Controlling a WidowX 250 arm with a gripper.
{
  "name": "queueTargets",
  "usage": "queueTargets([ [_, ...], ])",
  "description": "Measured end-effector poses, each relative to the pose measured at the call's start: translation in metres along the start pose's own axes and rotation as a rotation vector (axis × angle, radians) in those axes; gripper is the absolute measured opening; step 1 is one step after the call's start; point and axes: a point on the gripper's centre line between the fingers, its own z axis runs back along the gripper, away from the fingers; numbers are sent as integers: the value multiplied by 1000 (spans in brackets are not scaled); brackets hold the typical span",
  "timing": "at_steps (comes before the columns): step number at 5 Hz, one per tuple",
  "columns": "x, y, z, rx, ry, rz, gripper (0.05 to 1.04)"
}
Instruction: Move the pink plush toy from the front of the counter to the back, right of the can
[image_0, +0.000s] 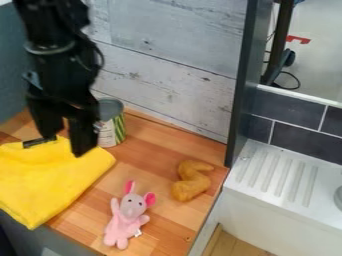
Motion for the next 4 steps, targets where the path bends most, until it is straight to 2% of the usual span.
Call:
queueTargets([
  [2,15,-40,-34,-62,17,-137,1000],
  [3,20,-50,-53,-60,58,-153,1000],
  [4,22,-53,-67,-31,110,-126,1000],
])
